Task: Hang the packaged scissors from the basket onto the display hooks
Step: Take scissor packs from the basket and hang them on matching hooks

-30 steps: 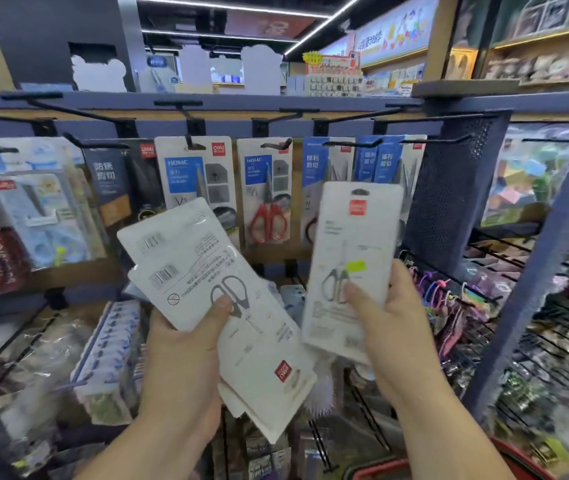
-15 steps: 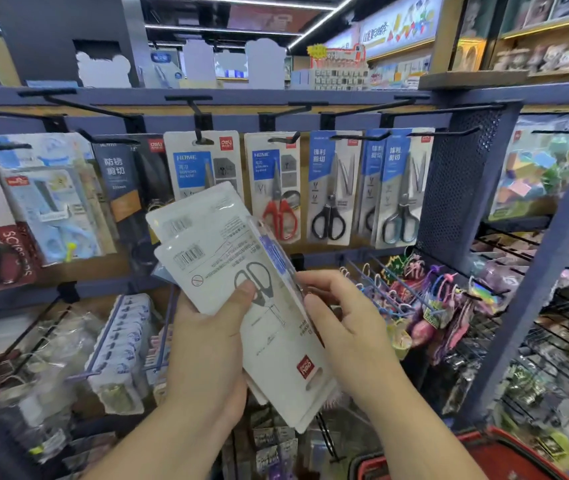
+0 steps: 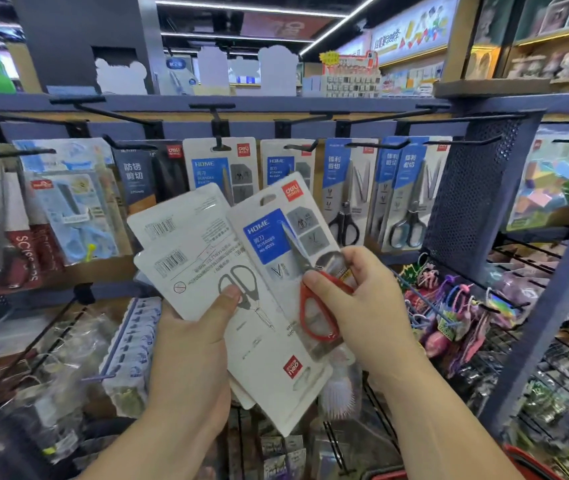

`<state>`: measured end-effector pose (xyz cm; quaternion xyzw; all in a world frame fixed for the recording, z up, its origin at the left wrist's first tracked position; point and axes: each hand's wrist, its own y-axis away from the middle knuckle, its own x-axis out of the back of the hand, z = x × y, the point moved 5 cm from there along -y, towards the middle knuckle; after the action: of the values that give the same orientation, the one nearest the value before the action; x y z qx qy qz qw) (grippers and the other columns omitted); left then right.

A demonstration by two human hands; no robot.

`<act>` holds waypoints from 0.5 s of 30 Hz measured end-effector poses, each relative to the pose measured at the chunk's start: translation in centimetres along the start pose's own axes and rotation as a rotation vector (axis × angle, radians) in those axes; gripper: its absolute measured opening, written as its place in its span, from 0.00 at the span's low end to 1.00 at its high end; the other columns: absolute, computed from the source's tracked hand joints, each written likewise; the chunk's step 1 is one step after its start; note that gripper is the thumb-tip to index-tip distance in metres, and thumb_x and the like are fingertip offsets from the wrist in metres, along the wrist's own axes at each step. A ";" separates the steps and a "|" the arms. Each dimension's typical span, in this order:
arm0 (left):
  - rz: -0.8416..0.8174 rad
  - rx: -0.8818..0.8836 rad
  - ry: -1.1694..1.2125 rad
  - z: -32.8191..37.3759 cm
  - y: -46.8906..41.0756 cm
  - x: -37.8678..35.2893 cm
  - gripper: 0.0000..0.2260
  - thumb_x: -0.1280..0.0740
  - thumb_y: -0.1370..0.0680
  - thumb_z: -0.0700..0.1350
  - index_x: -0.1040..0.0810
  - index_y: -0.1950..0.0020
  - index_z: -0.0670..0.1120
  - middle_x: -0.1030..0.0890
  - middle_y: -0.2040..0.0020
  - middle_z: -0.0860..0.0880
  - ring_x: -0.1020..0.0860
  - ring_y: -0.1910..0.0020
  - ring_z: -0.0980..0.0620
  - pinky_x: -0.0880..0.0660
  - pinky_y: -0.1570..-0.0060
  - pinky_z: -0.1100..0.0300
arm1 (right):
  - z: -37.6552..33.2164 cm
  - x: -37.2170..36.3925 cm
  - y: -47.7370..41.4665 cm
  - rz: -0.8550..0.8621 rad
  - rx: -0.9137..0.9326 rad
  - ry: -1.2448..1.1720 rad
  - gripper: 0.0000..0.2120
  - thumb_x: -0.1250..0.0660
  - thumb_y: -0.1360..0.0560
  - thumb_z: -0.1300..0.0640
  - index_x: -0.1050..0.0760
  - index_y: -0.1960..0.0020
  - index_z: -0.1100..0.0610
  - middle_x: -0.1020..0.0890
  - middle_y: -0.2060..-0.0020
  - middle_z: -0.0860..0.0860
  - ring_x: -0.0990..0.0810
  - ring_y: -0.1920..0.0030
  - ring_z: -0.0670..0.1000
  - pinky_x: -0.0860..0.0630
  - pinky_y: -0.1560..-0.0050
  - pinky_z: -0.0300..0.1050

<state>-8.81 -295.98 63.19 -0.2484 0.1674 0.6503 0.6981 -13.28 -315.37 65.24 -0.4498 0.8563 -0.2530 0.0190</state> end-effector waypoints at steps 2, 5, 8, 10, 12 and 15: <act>0.000 -0.022 -0.004 0.6 -0.1 0.1 0.18 0.31 0.20 0.34 0.22 0.30 0.47 0.13 0.40 0.51 0.14 0.42 0.48 0.20 0.44 0.48 | -0.8 -0.4 -0.5 0.006 0.037 -0.010 0.09 0.23 0.25 0.51 0.23 0.53 0.47 0.15 0.57 0.41 0.17 0.57 0.42 0.20 0.58 0.40; -0.002 -0.059 -0.026 1.5 -0.7 0.1 0.18 0.31 0.19 0.35 0.22 0.30 0.46 0.13 0.40 0.49 0.14 0.41 0.46 0.20 0.43 0.47 | -1.2 -1.0 -1.0 -0.058 0.064 0.033 0.09 0.23 0.26 0.50 0.23 0.53 0.46 0.16 0.57 0.39 0.17 0.57 0.42 0.19 0.57 0.42; 0.007 -0.051 -0.055 1.8 -1.2 0.4 0.17 0.31 0.19 0.35 0.22 0.30 0.46 0.12 0.41 0.50 0.13 0.44 0.48 0.19 0.46 0.48 | -1.0 -1.2 -1.2 -0.111 0.062 0.016 0.09 0.22 0.26 0.52 0.22 0.53 0.46 0.15 0.57 0.43 0.17 0.58 0.45 0.16 0.53 0.54; 0.011 -0.031 -0.074 1.7 -1.5 0.8 0.16 0.30 0.19 0.36 0.21 0.32 0.47 0.12 0.42 0.50 0.13 0.45 0.47 0.19 0.46 0.47 | -0.8 -0.7 -1.5 -0.054 0.044 -0.110 0.07 0.23 0.24 0.53 0.21 0.52 0.48 0.14 0.57 0.49 0.15 0.55 0.55 0.16 0.52 0.63; 0.017 -0.009 -0.081 1.5 -1.6 1.2 0.15 0.30 0.19 0.37 0.20 0.33 0.47 0.12 0.42 0.50 0.13 0.46 0.47 0.18 0.48 0.48 | -0.6 -0.1 -1.9 0.024 0.016 -0.223 0.06 0.25 0.23 0.54 0.21 0.50 0.51 0.15 0.58 0.52 0.14 0.55 0.60 0.16 0.52 0.67; 0.014 0.013 -0.081 1.3 -1.7 1.4 0.14 0.30 0.19 0.37 0.19 0.35 0.49 0.12 0.44 0.51 0.12 0.47 0.48 0.16 0.57 0.52 | -0.7 0.5 -2.8 0.086 -0.011 -0.286 0.05 0.26 0.22 0.49 0.22 0.52 0.47 0.15 0.57 0.58 0.14 0.53 0.65 0.16 0.53 0.69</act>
<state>-7.13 -294.16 63.67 -0.2159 0.1450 0.6636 0.7014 -11.61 -316.75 67.25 -0.4441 0.8648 -0.1808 0.1491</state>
